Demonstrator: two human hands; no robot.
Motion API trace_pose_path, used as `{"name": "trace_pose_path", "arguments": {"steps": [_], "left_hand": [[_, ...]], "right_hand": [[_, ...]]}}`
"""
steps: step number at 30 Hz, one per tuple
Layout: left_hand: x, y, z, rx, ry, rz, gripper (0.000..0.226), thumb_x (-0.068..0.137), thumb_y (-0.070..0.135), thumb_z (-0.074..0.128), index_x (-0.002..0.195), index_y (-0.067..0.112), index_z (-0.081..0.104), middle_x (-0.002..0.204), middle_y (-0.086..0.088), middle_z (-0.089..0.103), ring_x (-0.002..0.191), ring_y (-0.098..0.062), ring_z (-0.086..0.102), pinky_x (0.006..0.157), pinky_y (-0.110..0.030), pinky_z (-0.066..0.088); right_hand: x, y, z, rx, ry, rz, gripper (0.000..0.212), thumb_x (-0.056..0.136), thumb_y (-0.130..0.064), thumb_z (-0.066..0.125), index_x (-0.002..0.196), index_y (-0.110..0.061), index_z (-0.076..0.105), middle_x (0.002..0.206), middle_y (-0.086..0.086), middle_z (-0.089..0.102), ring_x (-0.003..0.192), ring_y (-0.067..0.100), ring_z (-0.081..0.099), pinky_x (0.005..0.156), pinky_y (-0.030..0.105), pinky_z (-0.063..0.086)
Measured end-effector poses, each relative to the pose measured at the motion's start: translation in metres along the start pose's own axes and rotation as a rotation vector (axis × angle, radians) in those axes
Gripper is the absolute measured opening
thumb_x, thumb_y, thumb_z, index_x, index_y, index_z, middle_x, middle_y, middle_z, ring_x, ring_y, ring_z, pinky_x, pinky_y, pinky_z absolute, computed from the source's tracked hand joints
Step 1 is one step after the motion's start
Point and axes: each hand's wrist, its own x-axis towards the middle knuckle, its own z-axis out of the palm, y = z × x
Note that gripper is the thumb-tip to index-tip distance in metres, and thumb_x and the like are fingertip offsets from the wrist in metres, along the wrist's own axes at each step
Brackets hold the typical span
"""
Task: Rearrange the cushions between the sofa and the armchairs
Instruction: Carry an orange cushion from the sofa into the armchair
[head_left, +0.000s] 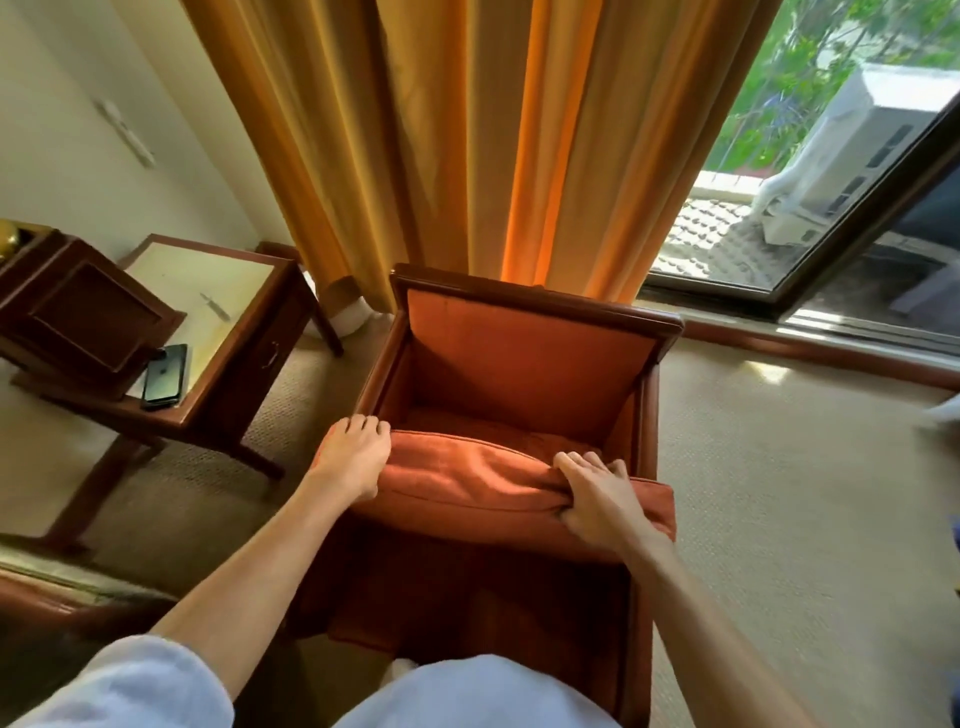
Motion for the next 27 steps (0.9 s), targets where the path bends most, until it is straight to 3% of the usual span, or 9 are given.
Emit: {"name": "trace_pose_path", "arguments": {"steps": [2,4,6,8,10,14,19,22,27], "left_hand": [[0.006,-0.005,0.039,-0.047,-0.079,-0.062,0.110,0.070,0.040,0.082,0.154,0.006,0.019,0.151,-0.016,0.036,0.142,-0.032,0.032,0.122,-0.046,0.021],[0.008,0.005,0.061,-0.067,-0.070,-0.087,0.131,0.063,0.058,0.084,0.159,0.019,0.004,0.150,-0.018,0.031,0.143,-0.039,0.027,0.121,-0.056,0.012],[0.009,0.026,0.061,-0.113,-0.041,-0.072,0.127,0.061,0.061,0.084,0.158,0.032,0.008,0.148,-0.018,0.031,0.142,-0.048,0.022,0.117,-0.066,0.005],[0.011,0.040,0.061,-0.205,0.022,-0.063,0.106,0.065,0.040,0.086,0.154,0.030,0.029,0.147,-0.013,0.036,0.145,-0.046,0.019,0.115,-0.070,0.001],[0.014,0.041,0.064,-0.269,0.132,-0.046,0.088,0.064,0.019,0.080,0.145,0.024,0.045,0.141,-0.004,0.047,0.143,-0.036,0.028,0.116,-0.071,0.001],[0.026,0.032,0.056,-0.292,0.242,-0.001,0.072,0.057,0.014,0.075,0.126,0.019,0.059,0.113,0.001,0.061,0.115,-0.030,0.053,0.118,-0.058,0.017],[0.052,0.019,-0.005,-0.287,0.340,0.078,0.058,0.057,0.020,0.077,0.112,0.022,0.058,0.101,0.004,0.059,0.106,-0.028,0.055,0.103,-0.045,0.029],[0.070,0.002,-0.049,-0.274,0.337,0.120,0.070,0.049,0.040,0.088,0.110,0.027,0.056,0.100,0.009,0.057,0.106,-0.022,0.052,0.101,-0.044,0.027],[0.106,-0.014,-0.096,-0.274,0.386,0.126,0.087,0.046,0.047,0.093,0.121,0.026,0.055,0.107,0.006,0.057,0.113,-0.023,0.051,0.107,-0.047,0.027]], "right_hand": [[0.014,-0.010,0.020,0.031,-0.020,0.052,0.058,0.067,-0.035,0.069,0.119,-0.023,0.046,0.121,-0.006,0.053,0.117,0.024,0.048,0.090,0.044,0.034],[0.022,-0.004,0.027,0.030,-0.018,0.114,0.074,0.065,-0.037,0.072,0.130,-0.022,0.039,0.126,-0.001,0.048,0.121,0.026,0.045,0.098,0.045,0.034],[0.021,0.009,0.030,-0.026,-0.062,0.124,0.102,0.058,-0.051,0.078,0.142,-0.021,0.029,0.134,0.004,0.042,0.128,0.029,0.040,0.109,0.046,0.029],[0.011,0.015,0.035,-0.092,-0.124,0.099,0.117,0.055,-0.055,0.083,0.150,-0.020,0.023,0.141,0.009,0.038,0.134,0.033,0.035,0.116,0.049,0.023],[0.004,0.013,0.044,-0.110,-0.074,0.093,0.096,0.064,-0.038,0.082,0.144,-0.020,0.032,0.136,0.008,0.045,0.129,0.032,0.042,0.115,0.048,0.026],[0.014,0.016,0.037,-0.070,0.040,0.093,0.064,0.061,-0.020,0.068,0.122,-0.021,0.048,0.114,0.000,0.057,0.110,0.028,0.054,0.097,0.045,0.039],[0.027,0.027,-0.004,-0.004,0.179,0.043,0.056,0.065,-0.023,0.074,0.115,-0.023,0.051,0.110,-0.005,0.060,0.105,0.024,0.054,0.092,0.043,0.041],[0.043,0.036,-0.045,-0.013,0.269,0.010,0.058,0.065,-0.036,0.082,0.113,-0.023,0.053,0.108,-0.007,0.061,0.103,0.020,0.053,0.087,0.039,0.039],[0.072,0.042,-0.098,-0.038,0.399,-0.044,0.064,0.064,-0.040,0.088,0.116,-0.022,0.054,0.110,-0.005,0.062,0.101,0.018,0.053,0.089,0.041,0.044]]}}
